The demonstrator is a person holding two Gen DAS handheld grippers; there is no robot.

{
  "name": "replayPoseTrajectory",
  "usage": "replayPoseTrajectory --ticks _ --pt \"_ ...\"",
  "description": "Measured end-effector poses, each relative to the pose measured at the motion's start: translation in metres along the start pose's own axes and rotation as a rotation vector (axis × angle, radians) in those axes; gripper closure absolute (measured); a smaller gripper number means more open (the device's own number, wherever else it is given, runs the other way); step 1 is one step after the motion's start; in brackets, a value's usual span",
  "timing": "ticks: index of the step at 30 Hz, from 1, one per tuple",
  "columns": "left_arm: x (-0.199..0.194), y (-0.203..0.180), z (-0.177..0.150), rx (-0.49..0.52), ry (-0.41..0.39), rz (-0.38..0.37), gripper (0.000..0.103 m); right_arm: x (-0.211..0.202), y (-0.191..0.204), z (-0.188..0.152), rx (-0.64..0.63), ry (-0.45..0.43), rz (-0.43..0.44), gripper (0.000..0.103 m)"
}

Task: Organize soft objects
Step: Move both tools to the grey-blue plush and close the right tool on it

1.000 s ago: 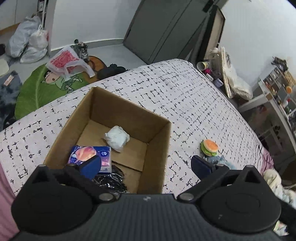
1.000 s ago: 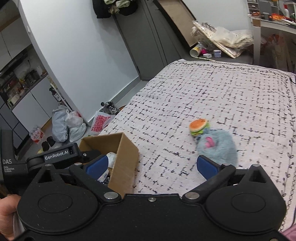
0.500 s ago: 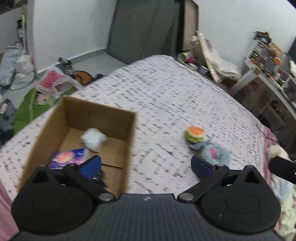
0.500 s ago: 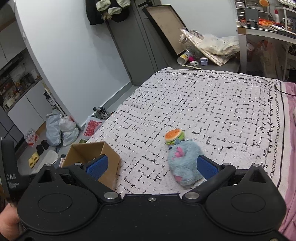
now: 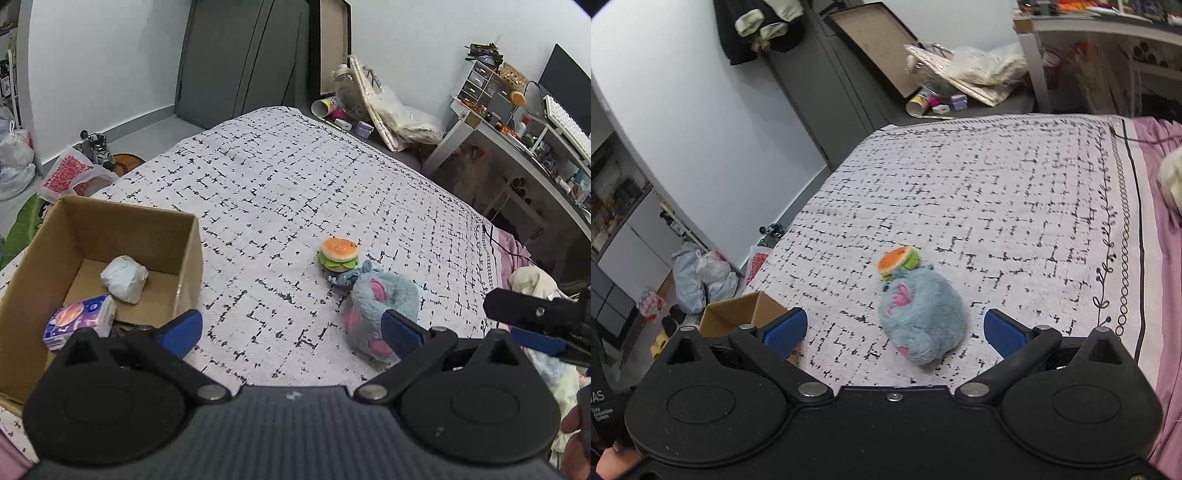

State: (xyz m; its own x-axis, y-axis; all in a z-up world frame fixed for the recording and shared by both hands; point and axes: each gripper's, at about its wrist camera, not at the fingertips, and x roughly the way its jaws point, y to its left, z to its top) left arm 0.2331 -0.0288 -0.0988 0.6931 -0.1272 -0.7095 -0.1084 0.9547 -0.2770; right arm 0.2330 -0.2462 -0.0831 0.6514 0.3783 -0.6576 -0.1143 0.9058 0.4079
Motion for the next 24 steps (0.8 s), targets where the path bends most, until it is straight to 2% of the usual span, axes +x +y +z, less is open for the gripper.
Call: replayPoseTrajectory --ticks 4,11,13,15,18,20,23,24 --pt "0.006 -0.006 0.004 -0.016 0.014 -0.011 0.001 0.006 -0.014 -0.003 0.079 0.007 -0.018 0.000" --pt "0.024 -0.023 0.011 -0.036 0.043 -0.001 0.004 0.015 -0.025 -0.002 0.105 0.000 -0.018 0.003" --pt "0.030 -0.028 0.012 -0.047 0.047 -0.003 0.004 0.019 -0.032 -0.002 0.126 0.001 -0.006 0.006" --pt "0.034 -0.033 0.014 -0.054 0.049 -0.010 0.006 0.023 -0.037 -0.002 0.154 0.007 -0.003 0.017" --pt "0.043 -0.040 0.016 -0.076 0.069 -0.029 0.013 0.031 -0.048 -0.001 0.204 0.021 0.023 0.022" --pt "0.048 -0.040 0.017 -0.122 0.083 -0.042 0.027 0.036 -0.054 -0.001 0.240 0.023 0.040 0.027" --pt "0.059 -0.041 0.018 -0.193 0.119 -0.046 0.041 0.042 -0.061 -0.001 0.278 0.023 0.059 0.032" --pt "0.063 -0.041 0.019 -0.213 0.130 -0.046 0.043 0.045 -0.062 -0.001 0.286 0.024 0.067 0.036"
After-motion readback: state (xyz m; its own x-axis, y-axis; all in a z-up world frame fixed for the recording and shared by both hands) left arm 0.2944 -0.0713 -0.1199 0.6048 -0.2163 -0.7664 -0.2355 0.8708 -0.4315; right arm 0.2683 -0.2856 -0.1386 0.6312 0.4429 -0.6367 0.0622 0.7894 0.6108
